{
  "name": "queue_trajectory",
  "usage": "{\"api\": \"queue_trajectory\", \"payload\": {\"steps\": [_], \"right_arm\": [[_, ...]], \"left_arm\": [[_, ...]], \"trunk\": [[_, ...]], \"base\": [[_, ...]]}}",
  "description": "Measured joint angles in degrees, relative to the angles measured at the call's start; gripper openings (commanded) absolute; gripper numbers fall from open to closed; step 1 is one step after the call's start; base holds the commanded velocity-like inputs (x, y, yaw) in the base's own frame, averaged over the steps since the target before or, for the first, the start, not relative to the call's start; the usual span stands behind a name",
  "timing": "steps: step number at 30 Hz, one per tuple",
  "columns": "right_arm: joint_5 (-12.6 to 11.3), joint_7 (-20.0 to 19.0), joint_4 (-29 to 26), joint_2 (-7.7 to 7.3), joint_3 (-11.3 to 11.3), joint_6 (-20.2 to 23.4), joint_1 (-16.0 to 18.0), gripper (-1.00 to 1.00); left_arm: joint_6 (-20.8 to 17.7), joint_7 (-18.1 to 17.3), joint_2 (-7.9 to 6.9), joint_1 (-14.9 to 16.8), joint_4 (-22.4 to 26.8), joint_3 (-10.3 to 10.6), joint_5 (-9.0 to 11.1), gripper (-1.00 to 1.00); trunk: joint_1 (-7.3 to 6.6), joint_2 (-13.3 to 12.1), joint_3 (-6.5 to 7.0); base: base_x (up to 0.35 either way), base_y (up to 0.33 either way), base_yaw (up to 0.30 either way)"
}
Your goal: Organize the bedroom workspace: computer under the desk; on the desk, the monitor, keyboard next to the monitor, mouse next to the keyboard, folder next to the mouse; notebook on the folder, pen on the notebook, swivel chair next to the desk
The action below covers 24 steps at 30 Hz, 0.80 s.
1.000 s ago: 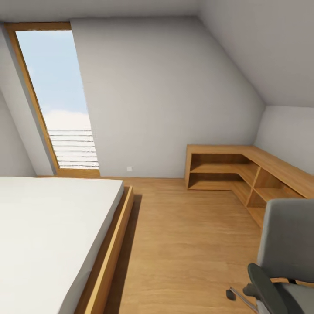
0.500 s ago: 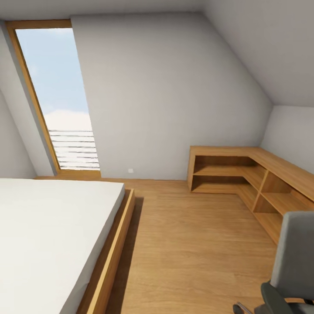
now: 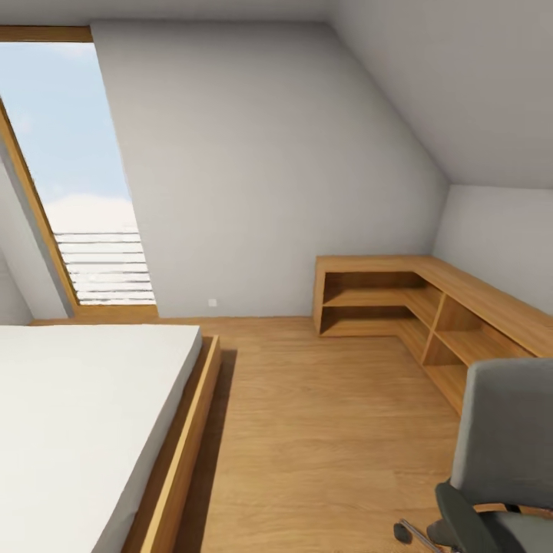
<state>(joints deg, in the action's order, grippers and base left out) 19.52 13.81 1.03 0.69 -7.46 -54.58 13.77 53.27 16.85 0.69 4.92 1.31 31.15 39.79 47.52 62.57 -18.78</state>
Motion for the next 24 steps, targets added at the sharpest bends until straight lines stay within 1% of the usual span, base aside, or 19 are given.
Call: {"api": "queue_trajectory", "payload": {"steps": [7, 15, 20, 24], "right_arm": [[0.00, 0.00, 0.00, 0.01, 0.00, 0.01, 0.04, 1.00], [-0.02, 0.05, 0.00, -0.08, -0.01, 0.03, 0.05, 1.00], [-0.01, 0.03, 0.00, -0.13, 0.00, 0.65, 0.02, 1.00], [-0.01, 0.00, 0.00, -0.10, 0.00, 1.27, 0.05, 1.00]], "left_arm": [[0.01, -0.11, 0.00, -0.02, 0.01, -0.03, 0.01, 1.00], [0.00, -0.08, 0.00, -0.03, 0.02, -0.02, 0.01, 1.00], [0.02, -0.15, 0.00, -0.03, 0.02, -0.05, 0.02, 1.00], [0.01, 0.00, 0.00, -0.01, 0.02, -0.07, 0.02, 1.00]], "trunk": [[-0.01, 0.00, 0.00], [0.00, 0.00, 0.00], [-0.02, 0.00, 0.00], [0.00, 0.00, 0.00]], "base": [[0.145, 0.086, -0.083], [0.051, 0.026, -0.012], [0.150, 0.131, -0.001], [0.049, 0.044, 0.000]]}}
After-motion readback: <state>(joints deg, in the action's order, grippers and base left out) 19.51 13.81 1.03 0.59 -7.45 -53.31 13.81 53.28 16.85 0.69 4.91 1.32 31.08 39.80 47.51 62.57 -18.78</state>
